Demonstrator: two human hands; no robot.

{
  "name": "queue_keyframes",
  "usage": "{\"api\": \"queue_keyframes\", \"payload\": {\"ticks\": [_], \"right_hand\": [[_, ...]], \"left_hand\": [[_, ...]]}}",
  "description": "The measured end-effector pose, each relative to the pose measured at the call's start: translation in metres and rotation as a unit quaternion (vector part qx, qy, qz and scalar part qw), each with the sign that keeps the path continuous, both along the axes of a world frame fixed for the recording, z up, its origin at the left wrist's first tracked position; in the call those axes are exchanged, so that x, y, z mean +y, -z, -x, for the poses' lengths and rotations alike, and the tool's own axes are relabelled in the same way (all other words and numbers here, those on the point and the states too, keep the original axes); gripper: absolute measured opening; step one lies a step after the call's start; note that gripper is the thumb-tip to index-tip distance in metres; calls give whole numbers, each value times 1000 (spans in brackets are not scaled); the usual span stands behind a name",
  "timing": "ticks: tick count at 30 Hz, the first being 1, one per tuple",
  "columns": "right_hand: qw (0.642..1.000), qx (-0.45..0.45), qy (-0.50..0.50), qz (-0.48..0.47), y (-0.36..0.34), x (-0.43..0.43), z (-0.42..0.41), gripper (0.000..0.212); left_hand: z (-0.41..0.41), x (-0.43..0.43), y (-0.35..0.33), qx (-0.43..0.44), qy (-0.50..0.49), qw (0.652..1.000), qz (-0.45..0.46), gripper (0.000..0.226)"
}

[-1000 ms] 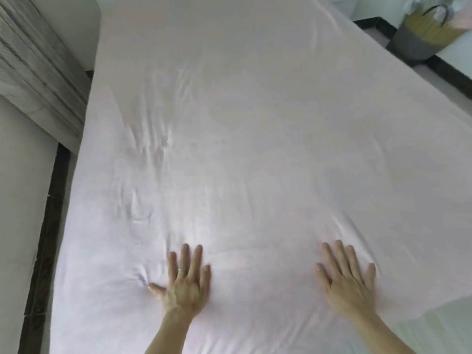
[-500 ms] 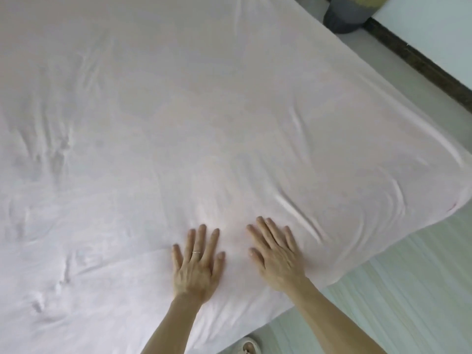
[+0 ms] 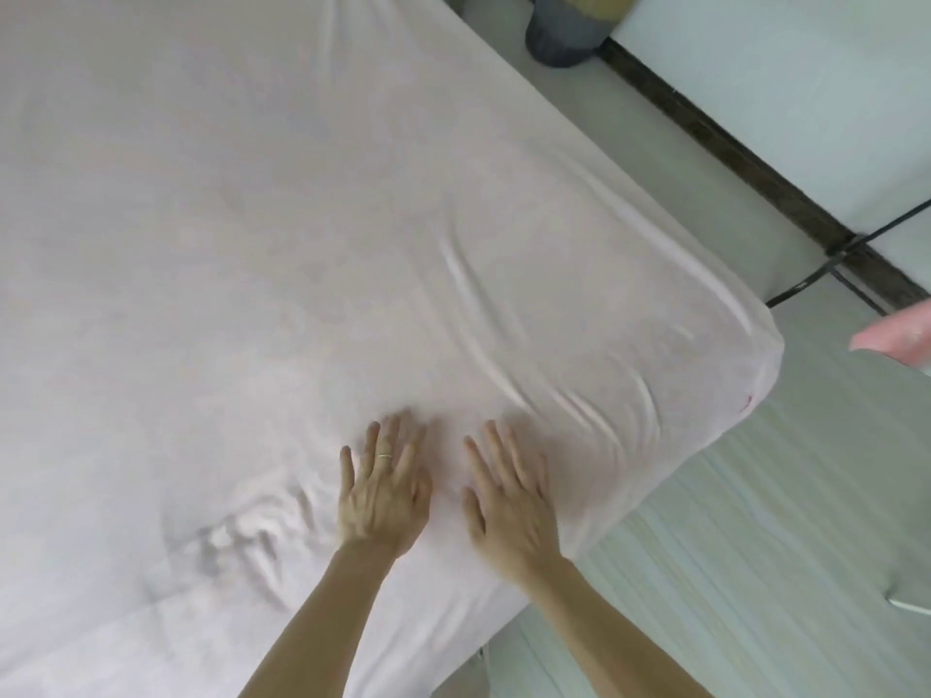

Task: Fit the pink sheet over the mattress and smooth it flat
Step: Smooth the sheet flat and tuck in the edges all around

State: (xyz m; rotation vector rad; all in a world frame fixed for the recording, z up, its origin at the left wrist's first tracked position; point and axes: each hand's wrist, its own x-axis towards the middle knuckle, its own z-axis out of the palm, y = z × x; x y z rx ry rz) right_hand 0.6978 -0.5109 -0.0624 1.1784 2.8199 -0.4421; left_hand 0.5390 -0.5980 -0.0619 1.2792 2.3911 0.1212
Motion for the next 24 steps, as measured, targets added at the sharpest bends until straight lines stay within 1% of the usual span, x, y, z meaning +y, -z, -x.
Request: {"api": "queue_keyframes", "payload": {"ticks": [1, 2, 3, 4, 6, 7, 8, 9, 11, 13, 14, 16, 17, 19, 20, 21, 24], "right_hand": [[999, 5, -31, 8, 7, 4, -2, 55], [999, 7, -41, 18, 16, 17, -11, 54], [999, -6, -35, 20, 21, 34, -23, 53], [999, -31, -7, 22, 25, 54, -40, 53], [986, -87, 135, 42, 26, 110, -81, 53], [967, -119, 218, 64, 25, 143, -105, 52], [943, -160, 277, 98, 18, 169, -124, 52], [926, -183, 307, 120, 9, 193, -140, 53], [924, -207, 303, 104, -3, 206, -150, 54], [939, -155, 297, 75, -8, 205, -141, 58], [951, -129, 276, 60, -9, 196, -132, 60], [979, -78, 181, 46, -8, 171, -106, 61], [991, -52, 114, 50, -4, 160, -96, 59], [999, -22, 7, 39, 9, 156, -89, 54], [999, -27, -10, 35, 18, 168, -94, 53], [998, -43, 17, 32, 25, 184, -103, 53], [982, -104, 152, 33, 34, 249, -144, 54]], "left_hand": [[-9, 11, 7, -15, 3, 1000, 1, 60], [-15, 19, 16, -27, -3, 1000, 10, 59], [-17, 17, 23, -17, -13, 1000, 12, 58], [-18, 13, 29, 3, -18, 1000, 10, 58], [-17, 10, 41, 31, -24, 999, 16, 59], [-19, 13, 43, 36, -25, 999, 30, 59], [-18, 17, 42, 40, -26, 998, 47, 60], [-17, 28, 40, 43, -25, 997, 64, 60], [-11, 40, 35, 48, -20, 995, 82, 60], [-4, 75, 23, 46, -27, 994, 96, 53], [-4, 95, 15, 44, -46, 994, 93, 50], [-10, 137, 5, 48, -52, 996, 56, 45], [-20, 158, 3, 42, -33, 998, 33, 45], [-46, 196, 3, 14, 32, 999, 2, 51], [-60, 211, 5, 3, 61, 998, 7, 56], [-70, 219, 9, -10, 71, 997, 23, 58], [-84, 218, 30, -20, 26, 998, 58, 57]]}}
